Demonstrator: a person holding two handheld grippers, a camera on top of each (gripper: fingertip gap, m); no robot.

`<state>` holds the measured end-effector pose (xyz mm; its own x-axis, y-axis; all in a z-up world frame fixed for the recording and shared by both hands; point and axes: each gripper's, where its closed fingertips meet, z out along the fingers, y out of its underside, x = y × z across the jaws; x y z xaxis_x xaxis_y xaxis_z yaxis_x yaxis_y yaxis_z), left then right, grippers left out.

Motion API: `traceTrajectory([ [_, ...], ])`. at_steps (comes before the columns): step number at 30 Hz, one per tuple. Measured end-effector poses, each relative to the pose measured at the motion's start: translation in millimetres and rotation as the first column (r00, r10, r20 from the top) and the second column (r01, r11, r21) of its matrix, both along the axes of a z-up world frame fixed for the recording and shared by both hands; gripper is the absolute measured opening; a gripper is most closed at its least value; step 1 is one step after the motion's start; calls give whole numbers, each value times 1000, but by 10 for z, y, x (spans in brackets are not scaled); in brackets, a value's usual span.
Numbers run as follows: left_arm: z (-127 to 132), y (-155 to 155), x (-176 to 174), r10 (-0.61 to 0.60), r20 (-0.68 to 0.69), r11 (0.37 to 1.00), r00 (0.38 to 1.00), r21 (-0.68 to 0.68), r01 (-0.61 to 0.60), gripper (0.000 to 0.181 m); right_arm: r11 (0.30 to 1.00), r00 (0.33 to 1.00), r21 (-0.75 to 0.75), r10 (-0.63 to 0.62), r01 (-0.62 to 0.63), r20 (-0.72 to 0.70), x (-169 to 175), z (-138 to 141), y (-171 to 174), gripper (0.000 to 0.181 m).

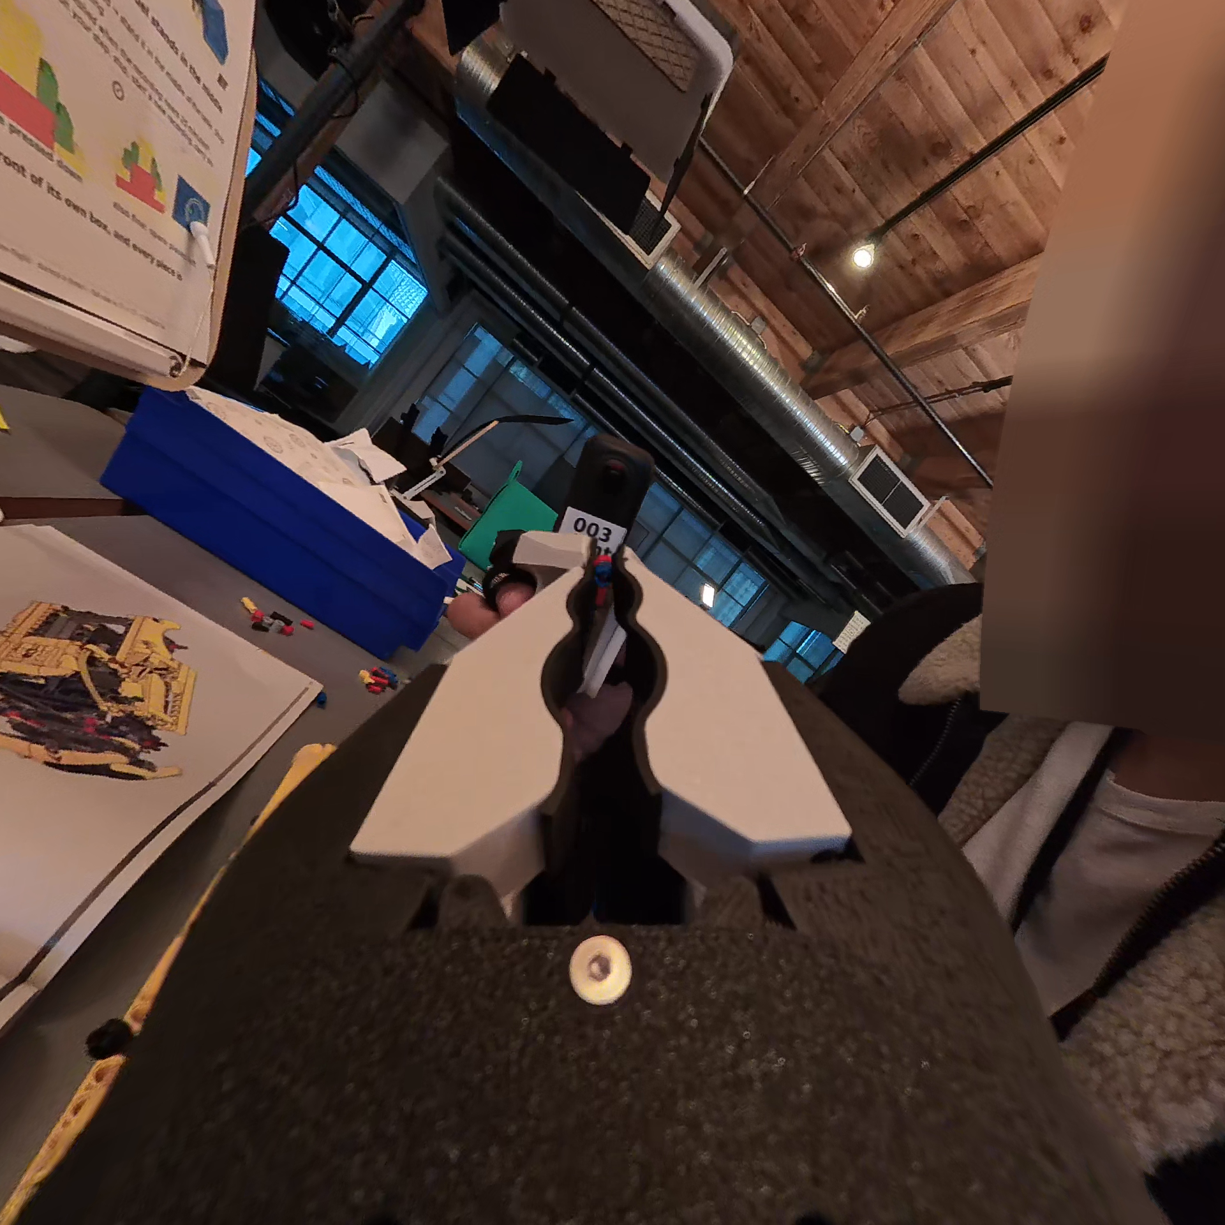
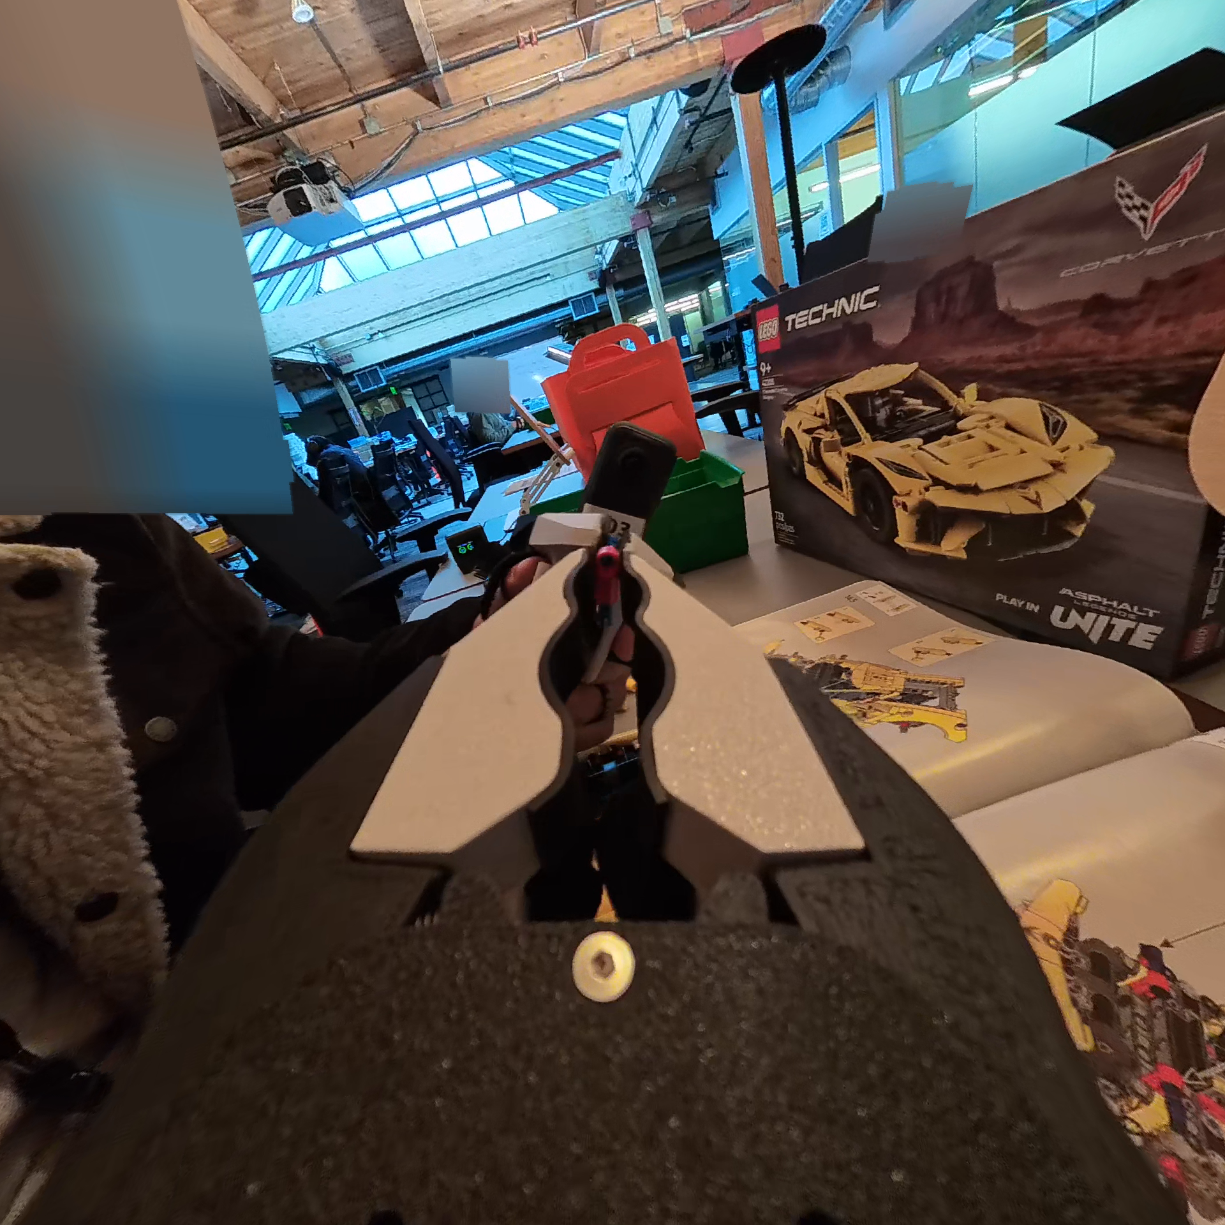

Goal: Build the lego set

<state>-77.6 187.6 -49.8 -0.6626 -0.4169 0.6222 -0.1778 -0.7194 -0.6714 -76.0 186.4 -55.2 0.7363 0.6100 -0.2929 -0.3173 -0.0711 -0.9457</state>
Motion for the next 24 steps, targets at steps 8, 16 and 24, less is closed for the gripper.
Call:
traceTrajectory([
  [8,-14,7,39,-33,-10,984,999,-177,31,4,997,994,36,-70,67,85,23,-10,5,5],
  [16,-235,-44,69,-98,-169,995,981,-51,90,4,992,882,28,-122,123,455,48,-260,-35,6],
  [24,-277,-141,41,-153,-198,988,968,-19,153,4,998,891,3,-63,69,450,-16,-302,-73,5],
])
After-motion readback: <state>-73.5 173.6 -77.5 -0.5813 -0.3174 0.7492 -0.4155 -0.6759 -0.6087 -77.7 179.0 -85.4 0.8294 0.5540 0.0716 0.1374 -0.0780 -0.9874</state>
